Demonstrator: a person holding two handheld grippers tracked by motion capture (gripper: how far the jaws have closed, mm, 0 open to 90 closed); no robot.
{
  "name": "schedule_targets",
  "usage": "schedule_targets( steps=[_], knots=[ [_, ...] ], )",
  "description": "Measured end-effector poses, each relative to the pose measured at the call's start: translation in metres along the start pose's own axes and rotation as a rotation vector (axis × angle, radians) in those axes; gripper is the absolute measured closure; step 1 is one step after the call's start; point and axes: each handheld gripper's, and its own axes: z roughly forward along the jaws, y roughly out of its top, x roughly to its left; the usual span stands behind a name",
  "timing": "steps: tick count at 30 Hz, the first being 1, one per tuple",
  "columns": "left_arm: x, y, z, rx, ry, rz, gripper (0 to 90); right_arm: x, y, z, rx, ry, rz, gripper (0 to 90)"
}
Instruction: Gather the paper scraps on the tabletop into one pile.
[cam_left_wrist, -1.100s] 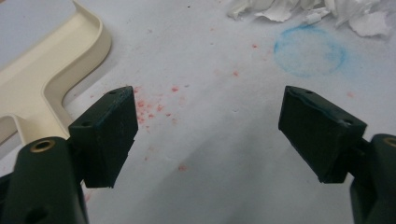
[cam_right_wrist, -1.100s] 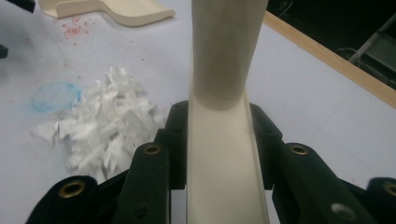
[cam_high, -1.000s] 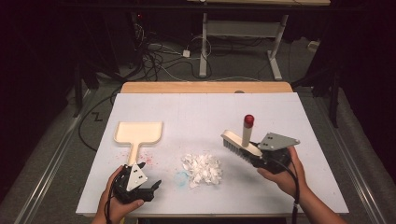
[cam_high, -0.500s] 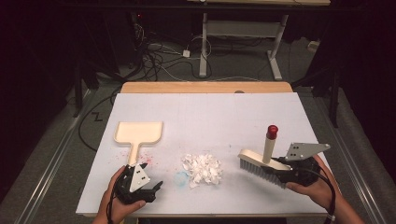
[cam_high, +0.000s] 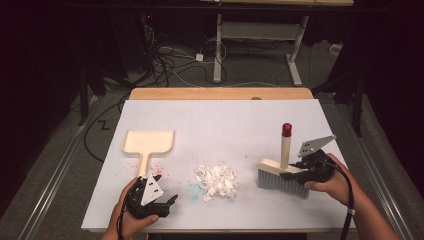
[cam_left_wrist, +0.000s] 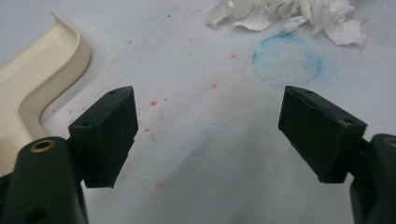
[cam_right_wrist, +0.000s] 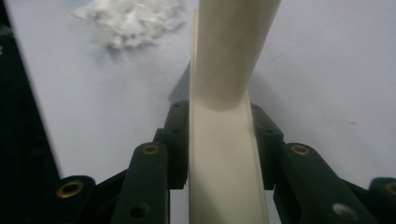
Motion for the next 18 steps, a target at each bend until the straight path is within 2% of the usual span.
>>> schedule_targets(
  steps=[1,3,6,11,13,15,18],
  knots=[
    [-0.001,0.0,0.001,0.007,-0.003,-0.011,18.9,-0.004,0.003,0.002,0.009,-0.028,-0.018,60.2],
    [-0.002,0.0,0.003,0.018,-0.004,-0.008,18.9,-0.009,0.009,0.006,0.034,-0.077,-0.04,58.0],
    [-0.002,0.001,0.003,0.016,-0.002,0.008,18.9,-0.02,0.015,0.013,0.05,-0.076,-0.026,55.4],
    [-0.002,-0.001,0.005,0.024,-0.011,-0.008,18.9,-0.033,0.023,0.021,0.065,-0.104,-0.017,48.9],
    [-0.002,-0.001,0.005,0.028,-0.012,-0.004,18.9,-0.035,0.024,0.021,0.061,-0.097,-0.04,48.6],
    [-0.003,0.0,0.005,0.026,-0.013,-0.003,18.9,-0.038,0.026,0.022,0.058,-0.096,-0.036,46.6],
    [-0.003,0.0,0.004,0.022,-0.014,-0.003,18.9,-0.043,0.027,0.021,0.061,-0.124,-0.043,42.2]
  ],
)
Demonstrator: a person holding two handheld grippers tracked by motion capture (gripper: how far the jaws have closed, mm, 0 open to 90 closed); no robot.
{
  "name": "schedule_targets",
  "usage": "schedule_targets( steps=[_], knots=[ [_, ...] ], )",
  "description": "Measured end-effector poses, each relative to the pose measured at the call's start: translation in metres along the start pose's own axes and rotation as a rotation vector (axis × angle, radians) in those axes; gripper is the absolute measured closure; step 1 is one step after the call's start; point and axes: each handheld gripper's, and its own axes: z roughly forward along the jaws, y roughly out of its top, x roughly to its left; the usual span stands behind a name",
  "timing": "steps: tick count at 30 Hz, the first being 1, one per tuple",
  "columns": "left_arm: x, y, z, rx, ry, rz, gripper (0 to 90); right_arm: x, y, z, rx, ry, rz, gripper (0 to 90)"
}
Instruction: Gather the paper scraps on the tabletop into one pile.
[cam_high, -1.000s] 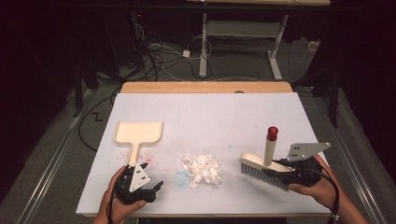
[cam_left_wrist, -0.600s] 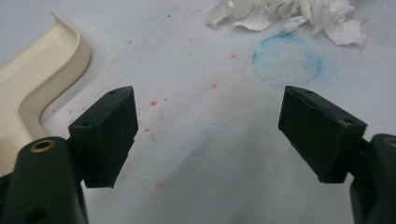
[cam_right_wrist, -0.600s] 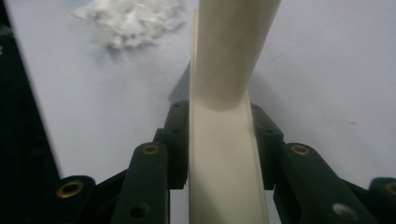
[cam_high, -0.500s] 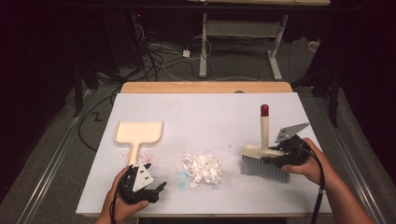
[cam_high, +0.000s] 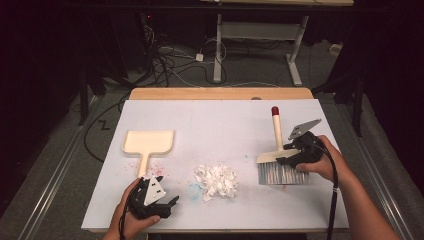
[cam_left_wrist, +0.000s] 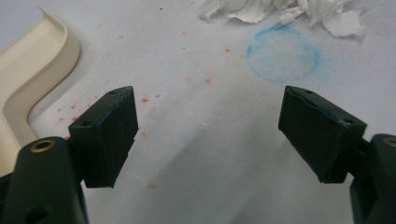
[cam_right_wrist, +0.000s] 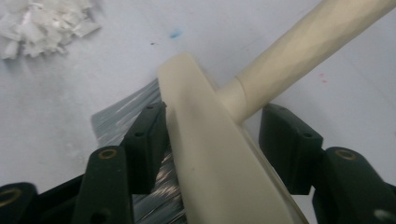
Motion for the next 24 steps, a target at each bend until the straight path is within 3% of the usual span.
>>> schedule_targets(
  steps=[2,4,6,9,12,15,17,18,21,24],
  knots=[
    [0.0,0.0,0.001,0.001,0.0,0.0,18.9,-0.002,0.0,-0.001,-0.01,-0.036,-0.004,44.4],
    [0.001,0.001,0.001,-0.004,0.004,0.012,18.9,-0.004,-0.001,-0.004,-0.052,-0.071,0.005,53.1],
    [0.0,0.001,0.0,-0.005,0.005,0.013,18.9,-0.003,-0.001,-0.005,-0.081,-0.083,0.003,51.8],
    [0.001,0.0,-0.001,-0.008,0.008,0.01,18.9,0.002,-0.003,-0.006,-0.111,-0.171,-0.009,51.0],
    [0.001,-0.001,-0.003,-0.013,0.008,-0.003,18.9,0.009,-0.007,-0.008,-0.188,-0.232,0.0,46.2],
    [0.002,-0.001,-0.005,-0.023,0.014,-0.007,18.9,0.02,-0.013,-0.016,-0.302,-0.302,0.016,42.3],
    [0.002,-0.001,-0.006,-0.027,0.017,-0.009,18.9,0.028,-0.015,-0.023,-0.37,-0.309,0.025,36.4],
    [0.002,-0.001,-0.006,-0.028,0.019,-0.009,18.9,0.034,-0.016,-0.026,-0.401,-0.337,0.04,34.8],
    [0.002,0.0,-0.006,-0.032,0.026,0.001,18.8,0.047,-0.023,-0.031,-0.458,-0.352,0.06,27.5],
    [0.001,0.0,-0.007,-0.039,0.029,0.009,17.9,0.063,-0.035,-0.031,-0.479,-0.404,0.063,22.8]
  ],
)
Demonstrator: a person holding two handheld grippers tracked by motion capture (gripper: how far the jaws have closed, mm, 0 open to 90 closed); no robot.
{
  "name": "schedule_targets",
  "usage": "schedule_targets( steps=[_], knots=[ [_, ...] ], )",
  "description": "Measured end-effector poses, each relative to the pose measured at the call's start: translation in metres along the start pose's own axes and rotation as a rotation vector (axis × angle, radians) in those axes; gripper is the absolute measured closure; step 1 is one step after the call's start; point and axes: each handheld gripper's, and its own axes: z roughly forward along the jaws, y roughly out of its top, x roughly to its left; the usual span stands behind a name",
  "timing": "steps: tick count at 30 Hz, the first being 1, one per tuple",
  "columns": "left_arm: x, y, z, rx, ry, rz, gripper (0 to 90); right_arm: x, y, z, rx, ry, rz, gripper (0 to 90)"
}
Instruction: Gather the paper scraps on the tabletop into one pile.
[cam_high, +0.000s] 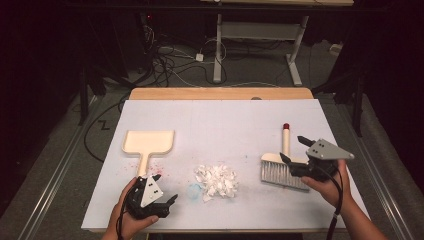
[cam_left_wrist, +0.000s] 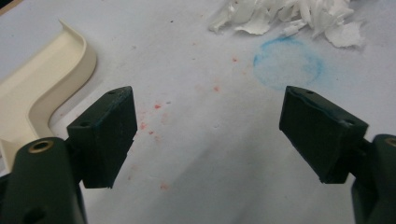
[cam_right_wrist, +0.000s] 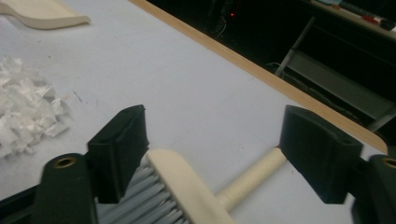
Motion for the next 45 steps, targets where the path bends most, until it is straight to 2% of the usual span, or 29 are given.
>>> schedule_targets(
  steps=[2,8,11,14,26,27,31,33,36,38,45],
  knots=[
    [0.0,0.001,-0.001,-0.003,0.009,0.007,17.5,0.007,-0.007,-0.007,-0.004,-0.037,0.0,21.3],
    [-0.001,0.0,-0.003,-0.002,0.044,0.018,17.5,0.02,-0.028,-0.028,-0.045,-0.062,0.025,20.0],
    [0.0,-0.001,-0.001,0.002,0.046,0.011,17.5,0.026,-0.039,-0.035,-0.043,-0.054,0.026,19.8],
    [-0.001,-0.001,-0.002,0.004,0.054,0.023,17.5,0.03,-0.046,-0.036,-0.032,-0.044,0.015,19.7],
    [-0.004,-0.002,-0.003,-0.002,0.053,0.036,17.5,0.033,-0.042,-0.037,-0.048,-0.065,0.0,19.6],
    [-0.004,-0.002,-0.003,0.0,0.053,0.036,17.5,0.033,-0.042,-0.036,-0.048,-0.05,0.007,19.6],
    [-0.003,-0.003,-0.003,0.007,0.056,0.036,17.4,0.033,-0.043,-0.033,-0.033,-0.061,-0.01,19.7],
    [-0.003,-0.003,-0.003,0.01,0.06,0.034,17.5,0.033,-0.043,-0.034,-0.023,-0.096,-0.024,21.6],
    [-0.002,-0.003,-0.004,0.001,0.066,0.023,17.5,0.031,-0.043,-0.036,-0.036,-0.119,-0.01,21.8],
    [-0.002,-0.002,-0.004,0.002,0.069,0.024,17.5,0.029,-0.043,-0.037,-0.041,-0.115,0.004,21.8],
    [-0.002,0.001,0.002,0.015,0.062,0.032,17.5,0.026,-0.046,-0.037,-0.029,-0.116,0.004,21.7]
  ],
)
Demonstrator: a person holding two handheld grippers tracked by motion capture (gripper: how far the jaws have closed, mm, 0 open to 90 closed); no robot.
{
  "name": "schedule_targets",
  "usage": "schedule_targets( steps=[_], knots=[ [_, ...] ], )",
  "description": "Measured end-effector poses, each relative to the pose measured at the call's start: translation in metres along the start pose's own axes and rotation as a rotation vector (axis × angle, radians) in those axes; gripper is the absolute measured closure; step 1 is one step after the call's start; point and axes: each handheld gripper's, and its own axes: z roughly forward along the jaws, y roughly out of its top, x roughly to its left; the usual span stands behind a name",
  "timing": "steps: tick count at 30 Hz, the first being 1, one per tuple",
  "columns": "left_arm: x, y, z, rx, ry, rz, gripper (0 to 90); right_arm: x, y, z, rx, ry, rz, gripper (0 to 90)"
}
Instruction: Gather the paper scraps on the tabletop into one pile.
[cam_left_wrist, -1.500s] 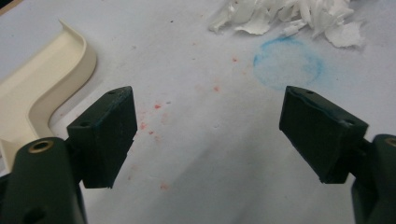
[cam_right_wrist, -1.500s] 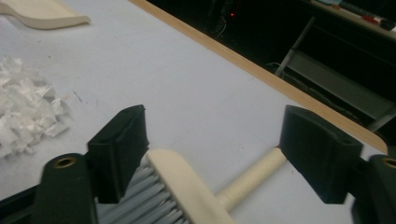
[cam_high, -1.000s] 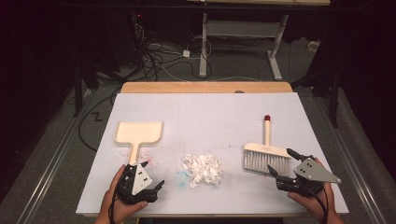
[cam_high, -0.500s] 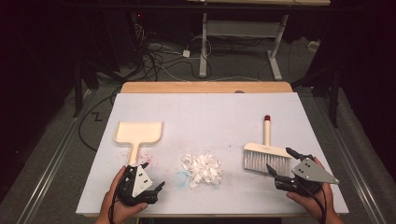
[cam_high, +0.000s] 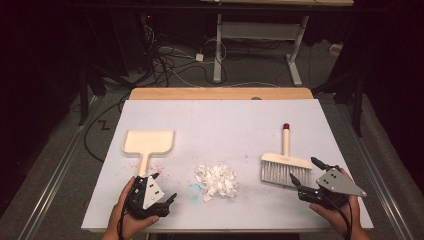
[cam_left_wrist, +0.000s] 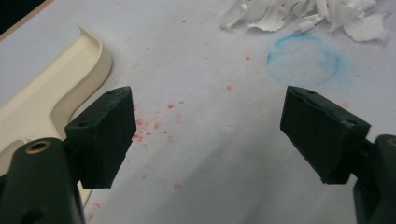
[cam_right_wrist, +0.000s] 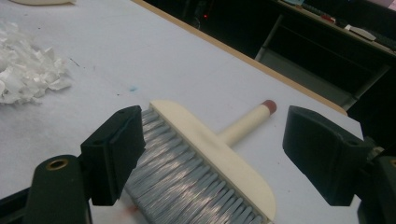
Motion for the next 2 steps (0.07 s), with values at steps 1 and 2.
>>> schedule_targets(
  steps=[1,2],
  knots=[
    [0.0003,0.0005,0.0008,0.0,0.0,0.001,17.5,-0.0002,-0.0001,-0.0001,0.001,-0.002,0.001,21.7],
    [0.0006,0.0011,0.0015,-0.002,-0.001,-0.001,17.5,-0.0005,-0.0003,-0.0002,0.001,0.001,0.003,21.7]
  ],
)
